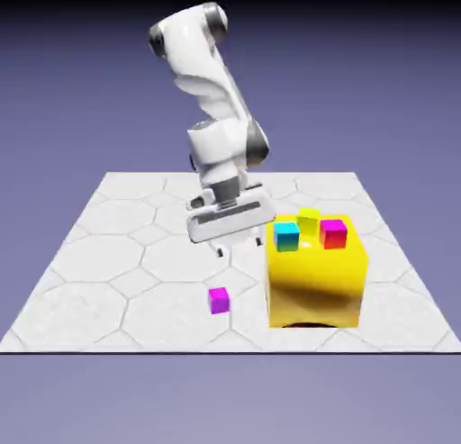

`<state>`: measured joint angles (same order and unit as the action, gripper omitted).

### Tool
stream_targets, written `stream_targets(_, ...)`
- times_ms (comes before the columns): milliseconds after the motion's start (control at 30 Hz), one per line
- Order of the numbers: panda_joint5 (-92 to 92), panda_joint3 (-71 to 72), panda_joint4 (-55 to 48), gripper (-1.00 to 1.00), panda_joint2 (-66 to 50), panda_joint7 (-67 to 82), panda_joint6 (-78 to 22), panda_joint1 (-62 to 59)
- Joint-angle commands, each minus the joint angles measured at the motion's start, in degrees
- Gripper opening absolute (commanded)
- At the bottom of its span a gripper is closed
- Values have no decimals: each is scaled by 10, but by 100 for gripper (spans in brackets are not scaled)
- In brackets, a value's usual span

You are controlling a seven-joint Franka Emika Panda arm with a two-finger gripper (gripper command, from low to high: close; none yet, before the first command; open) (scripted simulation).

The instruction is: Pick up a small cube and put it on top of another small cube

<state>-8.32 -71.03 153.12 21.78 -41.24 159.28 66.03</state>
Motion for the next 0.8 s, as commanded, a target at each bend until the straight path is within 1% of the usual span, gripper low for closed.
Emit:
stream_targets(0, -3, -21, -3, 0, -3, 0, -4, 19)
stream_targets(767, -47, -497, -39, 0, -77, 12, -92, 476)
